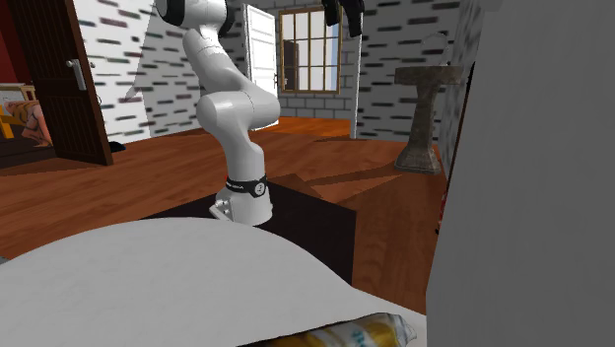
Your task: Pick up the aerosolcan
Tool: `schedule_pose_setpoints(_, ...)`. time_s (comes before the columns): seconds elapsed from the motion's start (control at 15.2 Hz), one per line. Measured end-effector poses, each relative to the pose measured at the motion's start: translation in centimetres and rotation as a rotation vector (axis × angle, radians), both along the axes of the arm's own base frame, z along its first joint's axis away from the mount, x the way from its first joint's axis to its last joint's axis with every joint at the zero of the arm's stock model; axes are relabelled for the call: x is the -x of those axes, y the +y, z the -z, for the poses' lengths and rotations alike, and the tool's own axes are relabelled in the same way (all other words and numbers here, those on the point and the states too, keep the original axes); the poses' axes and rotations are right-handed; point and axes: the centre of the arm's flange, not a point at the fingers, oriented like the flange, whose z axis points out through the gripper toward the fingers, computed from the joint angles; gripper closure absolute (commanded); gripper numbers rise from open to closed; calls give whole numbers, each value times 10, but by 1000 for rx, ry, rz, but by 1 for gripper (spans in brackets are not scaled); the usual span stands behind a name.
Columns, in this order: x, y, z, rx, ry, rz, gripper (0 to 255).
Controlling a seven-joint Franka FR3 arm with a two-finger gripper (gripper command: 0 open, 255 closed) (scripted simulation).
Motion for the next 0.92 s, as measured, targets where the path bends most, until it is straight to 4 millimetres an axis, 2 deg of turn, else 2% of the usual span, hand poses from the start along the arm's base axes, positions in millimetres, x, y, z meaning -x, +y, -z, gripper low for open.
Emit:
schedule_pose_setpoints(0.13,-1,-5,3,1,4,-9,0)
schedule_pose_setpoints(0.26,-11,-19,19,5,18,-42,0)
schedule_pose_setpoints(0.73,-44,-86,75,24,76,-185,0)
schedule_pose_setpoints(0.92,-65,-112,99,33,101,-248,0)
